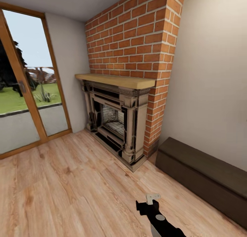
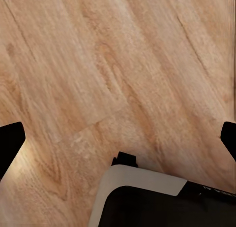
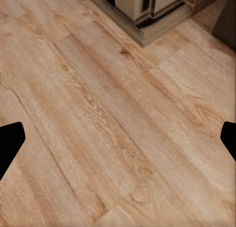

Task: Place each of the two pumpkins and all three candles from the living room inside a cabinet in the living room (use any cabinet), then make sure every cabinet is closed, and position the cauldron so it is next to a table in the living room.

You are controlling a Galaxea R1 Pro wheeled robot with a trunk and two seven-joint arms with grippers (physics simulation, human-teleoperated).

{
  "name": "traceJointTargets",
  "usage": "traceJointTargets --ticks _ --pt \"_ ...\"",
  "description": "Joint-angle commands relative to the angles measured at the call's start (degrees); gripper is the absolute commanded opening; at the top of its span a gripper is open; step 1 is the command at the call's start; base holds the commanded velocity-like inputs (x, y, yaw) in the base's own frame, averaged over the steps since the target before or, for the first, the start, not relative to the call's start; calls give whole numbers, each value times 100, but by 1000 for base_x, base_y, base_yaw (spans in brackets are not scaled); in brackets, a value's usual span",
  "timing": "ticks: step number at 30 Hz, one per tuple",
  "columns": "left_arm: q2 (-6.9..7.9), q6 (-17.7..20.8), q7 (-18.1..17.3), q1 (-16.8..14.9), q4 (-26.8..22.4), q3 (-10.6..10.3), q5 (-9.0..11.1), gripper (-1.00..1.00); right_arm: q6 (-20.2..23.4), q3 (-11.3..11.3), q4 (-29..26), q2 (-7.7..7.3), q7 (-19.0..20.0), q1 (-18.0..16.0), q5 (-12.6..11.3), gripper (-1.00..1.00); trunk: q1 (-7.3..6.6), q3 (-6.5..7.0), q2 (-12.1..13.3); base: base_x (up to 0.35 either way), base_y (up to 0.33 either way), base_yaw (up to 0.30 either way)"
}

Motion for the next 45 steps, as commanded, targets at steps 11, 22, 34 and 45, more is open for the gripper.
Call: traceJointTargets --ticks 11,22,34,45 --pt "1 -13 22 -1 -4 -44 31 100 -24 45 1 1 151 -8 -56 100 1 14 -7 0 0 -229" --pt "10 63 -50 -1 -6 -54 16 100 -24 52 8 4 156 -8 -56 100 1 16 -7 88 15 -20" --pt "72 87 -63 -1 -4 -23 60 100 -24 36 7 -5 156 -8 -56 100 1 24 -7 280 179 -60" --pt "73 68 -61 -1 -4 -14 66 100 -24 34 9 -5 156 -8 -57 100 1 57 -7 67 306 -261"
